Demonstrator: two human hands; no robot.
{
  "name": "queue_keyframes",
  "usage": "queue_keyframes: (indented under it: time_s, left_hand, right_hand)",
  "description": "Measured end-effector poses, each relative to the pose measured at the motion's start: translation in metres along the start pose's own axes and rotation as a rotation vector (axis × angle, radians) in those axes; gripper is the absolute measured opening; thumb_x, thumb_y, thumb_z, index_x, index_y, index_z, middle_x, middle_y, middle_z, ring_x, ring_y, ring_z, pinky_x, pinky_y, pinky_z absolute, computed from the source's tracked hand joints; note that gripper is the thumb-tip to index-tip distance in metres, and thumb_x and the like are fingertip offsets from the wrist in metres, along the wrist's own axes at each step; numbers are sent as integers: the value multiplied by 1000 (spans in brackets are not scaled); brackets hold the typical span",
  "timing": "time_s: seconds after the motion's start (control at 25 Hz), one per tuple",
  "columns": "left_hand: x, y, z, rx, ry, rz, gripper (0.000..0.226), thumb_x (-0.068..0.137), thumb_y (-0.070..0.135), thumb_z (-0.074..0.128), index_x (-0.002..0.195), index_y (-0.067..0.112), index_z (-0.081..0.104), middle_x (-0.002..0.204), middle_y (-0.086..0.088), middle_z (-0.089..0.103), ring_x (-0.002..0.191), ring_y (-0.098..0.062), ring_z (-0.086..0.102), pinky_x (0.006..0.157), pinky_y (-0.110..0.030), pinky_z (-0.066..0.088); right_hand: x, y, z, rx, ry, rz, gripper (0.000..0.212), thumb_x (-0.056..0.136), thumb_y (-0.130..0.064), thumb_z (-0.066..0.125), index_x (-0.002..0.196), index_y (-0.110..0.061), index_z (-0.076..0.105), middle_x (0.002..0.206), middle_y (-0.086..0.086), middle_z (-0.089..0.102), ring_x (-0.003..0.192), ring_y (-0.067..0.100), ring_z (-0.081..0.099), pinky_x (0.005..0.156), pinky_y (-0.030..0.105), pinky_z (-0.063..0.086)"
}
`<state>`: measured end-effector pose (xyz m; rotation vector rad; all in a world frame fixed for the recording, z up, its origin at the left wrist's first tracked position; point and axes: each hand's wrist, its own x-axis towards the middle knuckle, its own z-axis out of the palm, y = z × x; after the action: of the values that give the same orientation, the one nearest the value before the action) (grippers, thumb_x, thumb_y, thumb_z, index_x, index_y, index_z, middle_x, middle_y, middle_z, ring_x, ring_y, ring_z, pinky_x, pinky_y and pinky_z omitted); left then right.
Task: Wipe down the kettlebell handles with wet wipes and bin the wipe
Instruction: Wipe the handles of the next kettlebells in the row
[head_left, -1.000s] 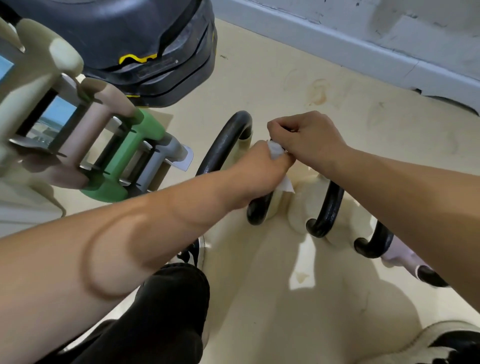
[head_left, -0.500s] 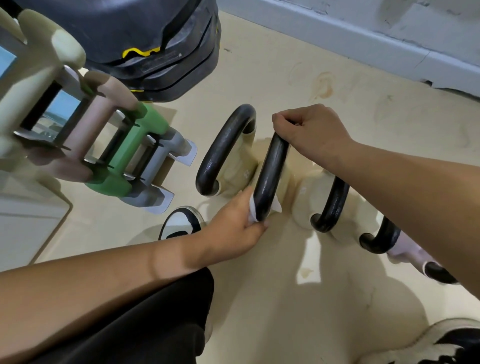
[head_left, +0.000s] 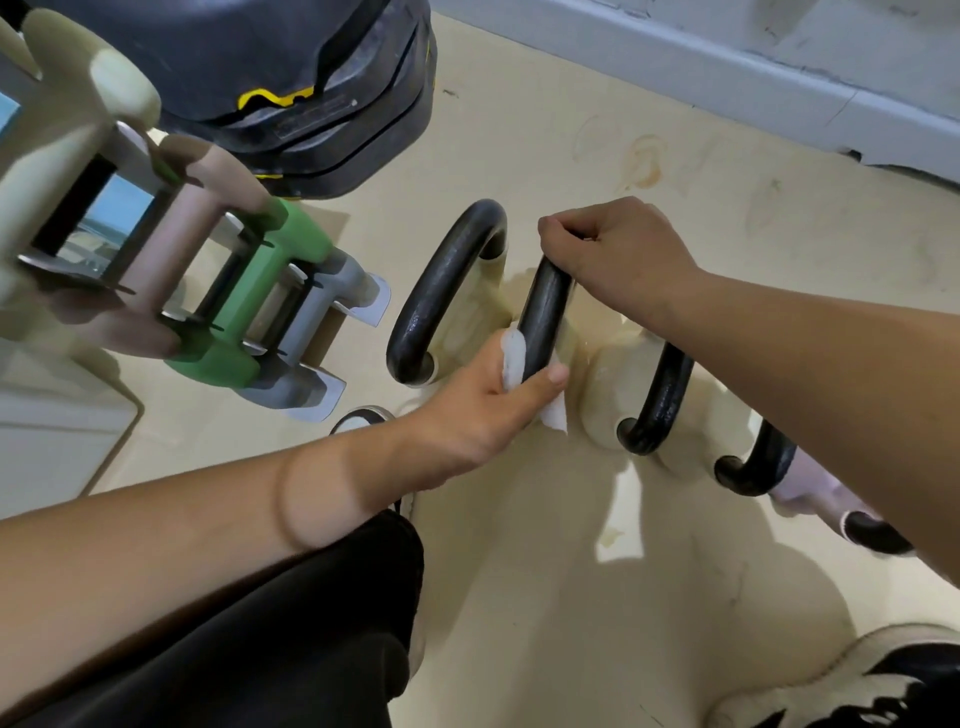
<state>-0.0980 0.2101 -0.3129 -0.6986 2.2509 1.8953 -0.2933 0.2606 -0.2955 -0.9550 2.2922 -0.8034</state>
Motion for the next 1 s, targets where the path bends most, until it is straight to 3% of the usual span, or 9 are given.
queue_keyframes:
  time_s: [0.12,0.24,0.32,0.4,0.56,0.68,0.76,0.88,1.0]
  left_hand:
    - [-25,4,-4,91,192,67,43,112,30,33,93,31,72,85,8,64,77,-10,61,74,-25,50]
    - [-18,27,-11,386,341,300,38,110,25,33,122,10,65,103,-3,69,98,-21,65,89,-42,51]
    - [-3,23,-9,869,226,535,43,106,18,35,135,-1,60,131,-17,64,132,-34,55,110,-47,41]
    - [8,2,-6,1246,115,702,41,105,15,36,111,-1,73,127,-23,66,141,-42,46,117,-56,32]
    - [10,-10,13,1792,-95,845,46,94,-1,32,89,8,77,85,-11,69,100,-35,65,120,-57,32]
    - [-3,-39,27,2147,-386,708,45,102,13,32,132,4,63,131,-16,65,130,-38,53,121,-65,5]
    - [-5,-42,23,2174,-278,663,53,101,6,24,134,11,66,134,-7,67,133,-30,55,123,-61,-1]
    - [11,-19,-1,1705,-66,854,39,94,-3,38,110,-3,74,110,-19,73,117,-40,64,118,-62,29]
    - [7,-13,-11,1283,186,826,38,103,15,48,132,-4,64,147,-21,55,145,-38,43,119,-56,31]
  right_hand:
    - [0,-1,1,-33,-37,3,49,93,-53,45,53,-25,50,42,-10,43,49,12,40,60,31,40]
    - [0,-5,-16,-35,-197,-4,45,99,-51,46,74,-20,66,65,-18,64,71,12,59,76,30,43]
    - [-2,-5,-27,-63,-289,2,39,102,-49,47,124,-27,71,127,-11,68,122,12,57,98,22,36]
    - [-4,-6,-31,-121,-318,-30,46,103,-51,45,144,-32,56,150,-7,53,140,12,42,101,17,26]
    - [-1,-4,-28,-130,-304,-49,50,102,-53,46,138,-22,60,145,6,58,135,22,49,107,25,35]
    - [-2,-5,-31,-108,-311,-36,46,101,-52,48,130,-19,64,137,11,61,129,26,51,107,30,39]
    - [-3,-3,-31,-96,-315,-29,46,101,-52,48,129,-19,64,136,11,61,129,25,52,107,29,39]
    - [-2,-2,-27,-60,-302,-17,46,100,-53,51,134,-24,64,140,2,62,132,16,53,106,23,38]
    - [-2,-3,-26,-28,-292,20,50,97,-56,53,143,-35,57,145,-13,57,128,-1,47,102,14,28]
